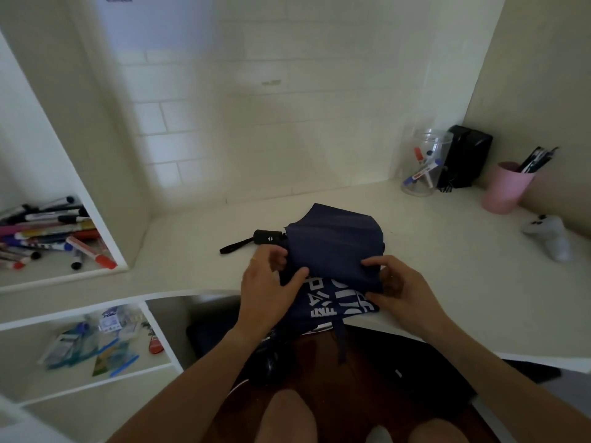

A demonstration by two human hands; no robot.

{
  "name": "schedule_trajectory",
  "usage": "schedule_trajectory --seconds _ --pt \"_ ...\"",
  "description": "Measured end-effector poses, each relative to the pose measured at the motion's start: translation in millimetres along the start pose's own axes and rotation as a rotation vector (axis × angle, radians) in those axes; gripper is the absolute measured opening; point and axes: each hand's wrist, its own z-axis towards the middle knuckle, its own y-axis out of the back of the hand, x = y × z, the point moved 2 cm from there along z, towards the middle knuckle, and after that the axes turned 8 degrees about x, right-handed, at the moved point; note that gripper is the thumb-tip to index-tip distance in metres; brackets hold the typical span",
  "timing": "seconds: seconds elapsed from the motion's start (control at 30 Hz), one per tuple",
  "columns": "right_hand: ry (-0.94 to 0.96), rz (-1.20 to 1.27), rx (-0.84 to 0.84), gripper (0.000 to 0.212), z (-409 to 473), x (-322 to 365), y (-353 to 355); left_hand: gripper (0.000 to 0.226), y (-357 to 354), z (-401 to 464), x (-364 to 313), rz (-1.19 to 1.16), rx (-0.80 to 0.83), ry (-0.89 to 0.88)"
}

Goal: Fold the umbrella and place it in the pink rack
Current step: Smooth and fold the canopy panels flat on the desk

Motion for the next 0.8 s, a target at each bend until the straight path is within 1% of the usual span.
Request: schedule_trajectory --seconds 0.1,0.13,0.27,0.33,0.43,0.5,0.53,0.6,0.67,0.73,0.77,0.8 --pt "0.017 -0.014 0.001 0.062 0 -2 -2 0.047 0 13 -5 -0.046 0.049 0.014" --pt "0.023 -0.023 -0.003 0.062 0 -2 -3 0.044 0 16 -9 -0.062 0.068 0.018" --pt "0.041 -0.044 -0.016 0.062 -1 -2 -4 0.017 0 25 -16 -0.19 0.057 0.039" --pt "0.056 -0.038 -0.019 0.064 0 -3 -4 0.011 3 27 -21 -0.239 0.038 -0.023" --pt "0.075 -0.03 -0.027 0.069 0 -5 -5 0.008 11 28 -37 -0.298 -0.007 -0.095" --pt "0.063 -0.017 -0.028 0.071 0 -6 -4 0.007 13 28 -46 -0.284 -0.04 -0.121" --pt "0.056 -0.006 -0.028 0.072 -1 -5 -4 0.007 14 28 -50 -0.288 -0.055 -0.122" --pt "0.045 0.014 -0.028 0.074 -1 -3 -4 0.009 16 29 -57 -0.382 -0.048 -0.069" --pt "0.038 0.036 -0.026 0.075 -2 -1 -4 0.021 15 29 -62 -0.501 0.056 0.015" --pt "0.027 0.069 -0.021 0.077 -2 -1 -4 0.044 16 27 -61 -0.575 0.233 0.051" --pt "0.016 0.092 -0.021 0.077 -2 -2 -4 0.054 17 26 -57 -0.549 0.325 0.038" --pt "0.009 0.113 -0.021 0.077 -1 -2 -3 0.06 18 24 -53 -0.45 0.399 0.0"
